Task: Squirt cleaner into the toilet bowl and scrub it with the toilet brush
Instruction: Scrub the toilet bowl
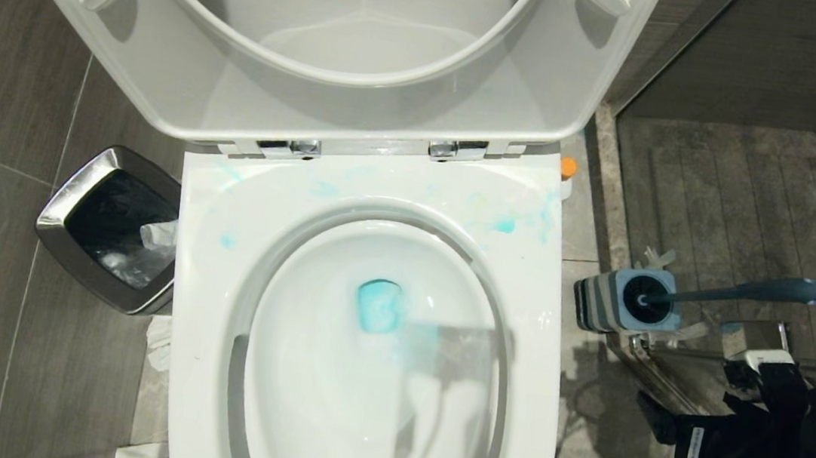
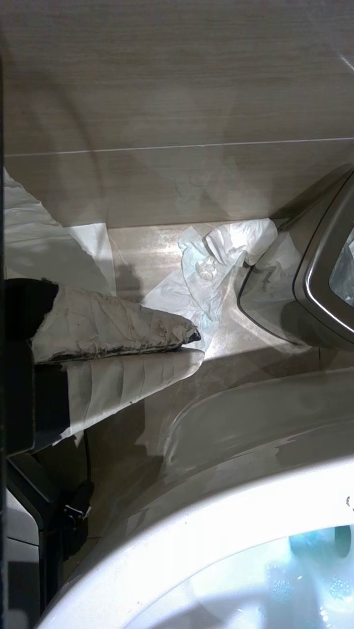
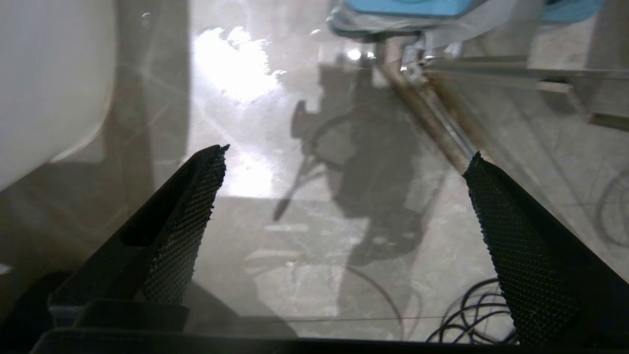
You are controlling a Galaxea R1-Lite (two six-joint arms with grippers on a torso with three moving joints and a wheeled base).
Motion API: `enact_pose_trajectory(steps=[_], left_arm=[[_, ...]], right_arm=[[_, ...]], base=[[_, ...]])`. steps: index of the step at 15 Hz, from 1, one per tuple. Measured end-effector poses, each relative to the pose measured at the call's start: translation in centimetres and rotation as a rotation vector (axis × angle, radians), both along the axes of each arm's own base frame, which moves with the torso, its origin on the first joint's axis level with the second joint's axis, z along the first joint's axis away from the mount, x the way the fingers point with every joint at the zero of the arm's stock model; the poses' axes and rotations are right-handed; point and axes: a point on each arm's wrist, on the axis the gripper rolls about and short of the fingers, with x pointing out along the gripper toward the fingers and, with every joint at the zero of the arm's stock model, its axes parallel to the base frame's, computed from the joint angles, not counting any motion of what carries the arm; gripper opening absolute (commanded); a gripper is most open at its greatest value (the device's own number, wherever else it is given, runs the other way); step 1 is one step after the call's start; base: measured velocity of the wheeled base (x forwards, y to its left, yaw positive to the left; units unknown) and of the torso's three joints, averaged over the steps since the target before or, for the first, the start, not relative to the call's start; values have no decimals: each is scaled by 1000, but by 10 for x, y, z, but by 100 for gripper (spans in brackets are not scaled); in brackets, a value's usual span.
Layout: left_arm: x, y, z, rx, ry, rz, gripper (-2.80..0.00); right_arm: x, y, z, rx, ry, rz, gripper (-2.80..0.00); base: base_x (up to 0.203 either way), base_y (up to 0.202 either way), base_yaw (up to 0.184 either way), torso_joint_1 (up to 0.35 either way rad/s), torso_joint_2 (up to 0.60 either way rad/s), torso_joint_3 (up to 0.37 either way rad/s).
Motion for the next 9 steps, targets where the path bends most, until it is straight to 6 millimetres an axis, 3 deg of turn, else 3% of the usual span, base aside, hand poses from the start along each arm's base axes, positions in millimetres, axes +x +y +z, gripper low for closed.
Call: enact_pose_trajectory(steps=[9], left_arm=[[0, 0, 0, 0, 0, 0, -280]], right_arm=[[6, -2, -2, -1, 9, -16, 0]], base=[[0, 0, 0, 0, 0, 0]])
